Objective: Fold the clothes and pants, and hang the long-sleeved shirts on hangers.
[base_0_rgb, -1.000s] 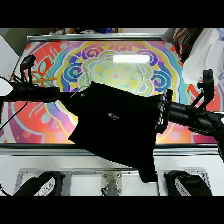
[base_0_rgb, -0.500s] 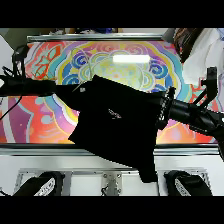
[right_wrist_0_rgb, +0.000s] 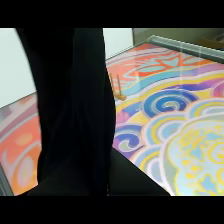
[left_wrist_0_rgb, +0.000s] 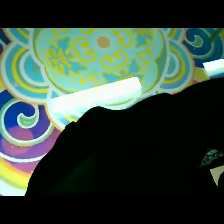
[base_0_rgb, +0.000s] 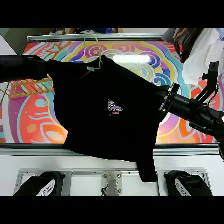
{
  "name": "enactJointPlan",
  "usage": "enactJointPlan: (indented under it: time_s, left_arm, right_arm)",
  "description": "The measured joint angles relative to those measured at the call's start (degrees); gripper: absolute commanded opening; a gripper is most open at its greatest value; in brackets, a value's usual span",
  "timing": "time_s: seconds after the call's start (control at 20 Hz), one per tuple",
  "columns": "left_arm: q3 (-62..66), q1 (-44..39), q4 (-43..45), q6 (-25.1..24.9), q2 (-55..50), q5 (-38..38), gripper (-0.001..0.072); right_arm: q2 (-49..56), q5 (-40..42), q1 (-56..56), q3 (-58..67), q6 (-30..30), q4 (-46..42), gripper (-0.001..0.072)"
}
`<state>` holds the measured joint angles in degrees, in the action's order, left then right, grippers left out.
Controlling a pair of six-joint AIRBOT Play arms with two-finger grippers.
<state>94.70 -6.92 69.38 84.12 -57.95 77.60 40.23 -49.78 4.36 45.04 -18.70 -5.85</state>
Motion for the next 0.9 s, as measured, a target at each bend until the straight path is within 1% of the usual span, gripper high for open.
enactJointPlan:
  time_s: [0.2, 0.35, 0.4, 0.45, 0.5, 0.7, 0.85, 0.9]
  left_arm:
    - [1.33, -4.37, 0.07, 0.90, 0.04, 2.67, 0.0020]
    - [-0.70, -7.96, 0.20, 1.53, 0.00, 3.52, 0.0021]
    - [-1.86, -9.11, 0.20, 1.55, 0.00, 3.67, 0.0120]
    - [-3.08, -10.08, 0.11, 1.60, 0.00, 3.63, 0.0431]
    - [-4.15, -10.75, 0.04, 1.75, 0.00, 3.56, 0.0579]
    - [-5.92, -10.97, 0.04, 1.88, 0.00, 0.98, 0.0579]
    - [-3.98, -8.00, 0.09, 1.88, 0.00, -0.50, 0.0577]
    - [-3.06, -6.60, 0.09, 1.88, 0.00, -0.94, 0.0474]
  right_arm:
    - [0.00, 3.21, 0.00, -0.02, -0.31, 4.48, 0.0009]
    - [-0.07, 4.39, 0.00, 0.00, 1.51, 8.28, 0.0009]
    - [-0.13, 4.59, 0.00, 0.02, 1.92, 9.11, 0.0009]
    - [-0.22, 4.70, 0.00, 0.07, 2.27, 9.66, 0.0009]
    - [-0.28, 4.94, 0.00, 0.07, 2.67, 10.12, 0.0009]
    - [-0.74, 5.18, -0.02, 0.11, 3.67, 11.13, 0.0009]
    - [-1.33, 5.18, -0.02, 0.15, 5.62, 12.22, 0.0009]
    - [-1.60, 5.01, -0.02, 0.20, 6.84, 12.87, 0.0009]
